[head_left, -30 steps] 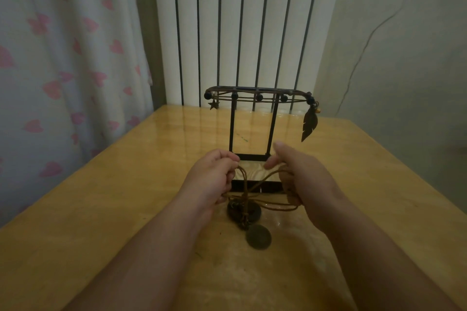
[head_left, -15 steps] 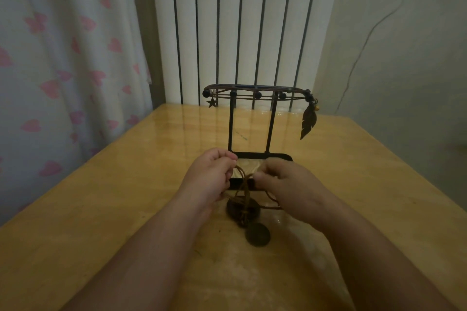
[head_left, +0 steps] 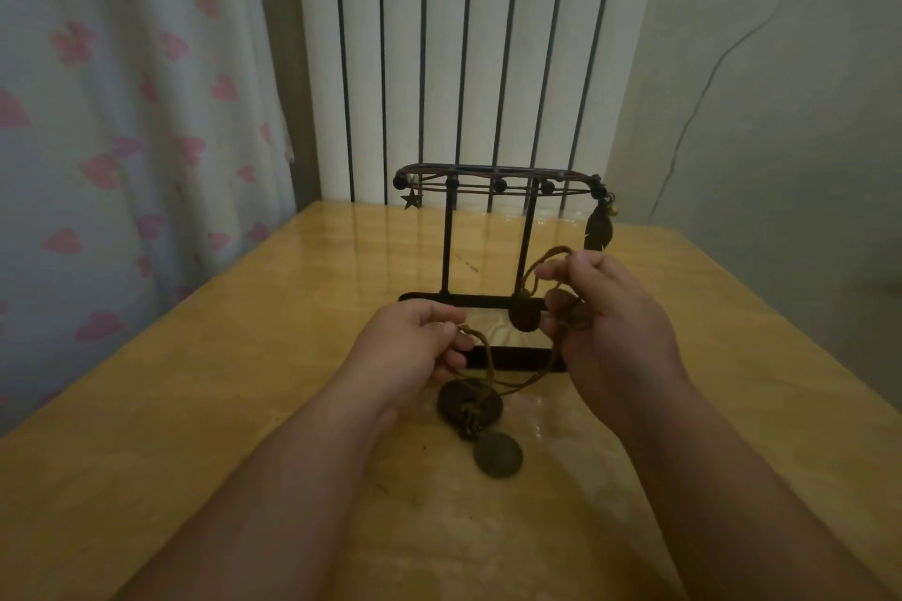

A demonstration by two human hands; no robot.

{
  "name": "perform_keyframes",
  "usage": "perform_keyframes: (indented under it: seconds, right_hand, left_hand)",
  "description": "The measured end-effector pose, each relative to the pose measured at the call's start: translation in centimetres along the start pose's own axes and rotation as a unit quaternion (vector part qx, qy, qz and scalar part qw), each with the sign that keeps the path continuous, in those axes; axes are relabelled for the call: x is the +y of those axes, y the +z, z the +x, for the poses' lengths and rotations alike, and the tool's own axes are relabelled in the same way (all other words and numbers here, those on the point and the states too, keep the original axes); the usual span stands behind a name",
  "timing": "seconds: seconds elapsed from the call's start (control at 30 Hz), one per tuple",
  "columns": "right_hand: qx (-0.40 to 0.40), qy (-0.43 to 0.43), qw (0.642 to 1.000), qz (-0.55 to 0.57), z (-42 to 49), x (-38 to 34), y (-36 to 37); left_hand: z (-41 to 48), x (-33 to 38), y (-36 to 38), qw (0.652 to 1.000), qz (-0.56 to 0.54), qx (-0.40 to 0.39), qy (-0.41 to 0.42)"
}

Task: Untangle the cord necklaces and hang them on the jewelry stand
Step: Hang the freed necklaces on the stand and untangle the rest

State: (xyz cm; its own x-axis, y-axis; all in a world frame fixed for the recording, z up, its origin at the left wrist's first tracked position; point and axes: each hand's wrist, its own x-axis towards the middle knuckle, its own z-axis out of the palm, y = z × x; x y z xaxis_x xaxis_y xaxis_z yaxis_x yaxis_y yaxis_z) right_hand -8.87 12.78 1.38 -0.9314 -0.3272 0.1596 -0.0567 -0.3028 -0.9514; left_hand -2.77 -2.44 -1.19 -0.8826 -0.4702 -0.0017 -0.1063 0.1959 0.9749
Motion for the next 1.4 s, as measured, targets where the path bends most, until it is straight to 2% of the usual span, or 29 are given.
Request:
perform_keyframes:
  seconds: [0.13, 0.27, 0.4, 0.53, 0.67, 0.73, 0.8, 0.9, 0.97, 1.07, 1.13, 1.2, 1.27, 1.4]
  right_hand:
    - [0.055, 0.018, 0.994, -0.089, 0.3, 0.4, 0.0]
    - [0.059, 0.0, 0.998, -0.034, 0.4, 0.2, 0.1]
    - [0.056, -0.015, 0.986, -0.159, 0.4, 0.2, -0.2]
    - [0.059, -0.069, 0.97, -0.224, 0.5, 0.5, -0.4]
    - [0.041, -0.103, 0.968, -0.227, 0.6, 0.6, -0.5]
    - [0.009, -0.092, 0.968, -0.235, 0.6, 1.0, -0.4]
    - [-0.006, -0.072, 0.955, -0.289, 0.9, 1.5, -0.4]
    - [0.03, -0.084, 0.932, -0.352, 1.0, 1.7, -0.7]
    - [0.037, -0.093, 0.929, -0.357, 0.9, 1.5, -0.8]
    - [-0.047, -0.034, 0.924, -0.378, 0.6, 1.7, -0.2]
    - [-0.133, 0.022, 0.895, -0.425, 0.2, 2.1, 0.4]
    - [-0.184, 0.045, 0.866, -0.462, 0.0, 2.9, 0.8]
    - [-0.197, 0.056, 0.842, -0.5, -0.3, 3.6, 1.1]
    - [-0.199, 0.0, 0.747, -0.634, -0.4, 4.0, 1.8]
  left_hand:
    - [0.0, 0.2, -0.2, 0.999, 0.029, 0.007, 0.012]
    - [-0.1, 0.9, -0.3, 0.997, 0.059, 0.014, 0.043]
    - [-0.3, 1.0, -0.7, 0.988, 0.115, 0.051, 0.087]
    - [-0.4, 1.1, -0.8, 0.983, 0.106, 0.09, 0.121]
    - [-0.5, 1.1, -0.4, 0.984, 0.069, 0.101, 0.129]
    - [-0.5, 1.0, -0.3, 0.983, 0.062, 0.11, 0.133]
    - [-0.4, 0.9, -0.4, 0.982, 0.057, 0.116, 0.135]
    - [-0.4, 0.8, -0.4, 0.983, 0.067, 0.106, 0.137]
    - [-0.4, 0.9, -0.3, 0.981, 0.078, 0.103, 0.146]
    - [-0.4, 0.8, -0.3, 0.978, 0.083, 0.106, 0.157]
    - [-0.4, 0.7, -0.3, 0.978, 0.085, 0.105, 0.16]
    - [-0.2, 0.5, -0.4, 0.977, 0.083, 0.104, 0.164]
    - [-0.1, 0.5, -0.4, 0.977, 0.085, 0.101, 0.168]
    - [-0.1, 0.4, -0.4, 0.978, 0.082, 0.088, 0.168]
